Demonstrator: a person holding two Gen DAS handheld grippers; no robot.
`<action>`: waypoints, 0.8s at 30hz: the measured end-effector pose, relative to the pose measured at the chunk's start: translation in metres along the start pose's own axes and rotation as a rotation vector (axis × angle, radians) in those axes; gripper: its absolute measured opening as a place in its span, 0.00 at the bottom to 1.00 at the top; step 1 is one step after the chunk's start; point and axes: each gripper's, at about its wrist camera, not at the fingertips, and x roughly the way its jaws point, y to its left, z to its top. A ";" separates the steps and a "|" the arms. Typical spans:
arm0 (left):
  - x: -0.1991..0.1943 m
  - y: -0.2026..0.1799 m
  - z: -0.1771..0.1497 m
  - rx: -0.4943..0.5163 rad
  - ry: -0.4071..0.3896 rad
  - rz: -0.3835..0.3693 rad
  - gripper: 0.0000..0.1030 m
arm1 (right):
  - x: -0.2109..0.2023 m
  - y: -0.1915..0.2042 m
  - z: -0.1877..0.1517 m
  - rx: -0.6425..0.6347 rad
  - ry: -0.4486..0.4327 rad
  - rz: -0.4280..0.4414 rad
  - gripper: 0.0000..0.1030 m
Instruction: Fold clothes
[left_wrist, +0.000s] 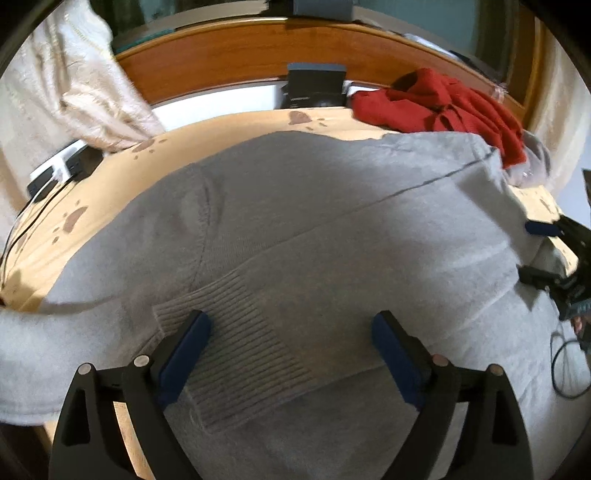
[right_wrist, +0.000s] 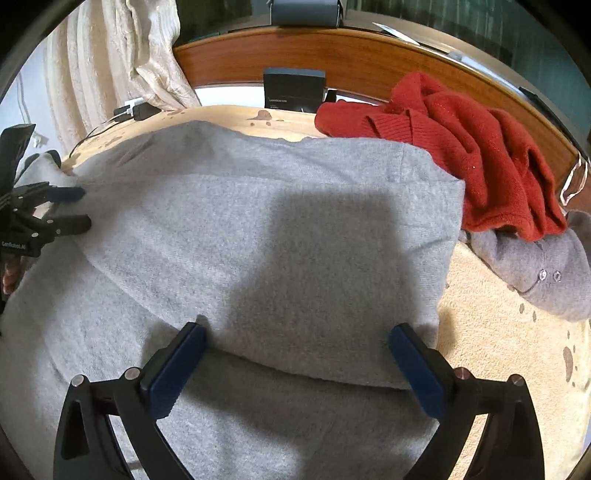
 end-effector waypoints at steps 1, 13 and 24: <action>-0.002 -0.001 0.001 -0.012 0.004 0.002 0.90 | -0.006 -0.001 -0.001 0.007 0.008 -0.001 0.99; 0.009 0.005 0.044 -0.187 0.005 -0.098 0.90 | -0.037 -0.088 0.038 0.494 -0.117 0.281 0.99; 0.055 0.039 0.107 -0.314 -0.023 -0.089 0.90 | 0.062 -0.074 0.135 0.540 -0.068 0.333 0.99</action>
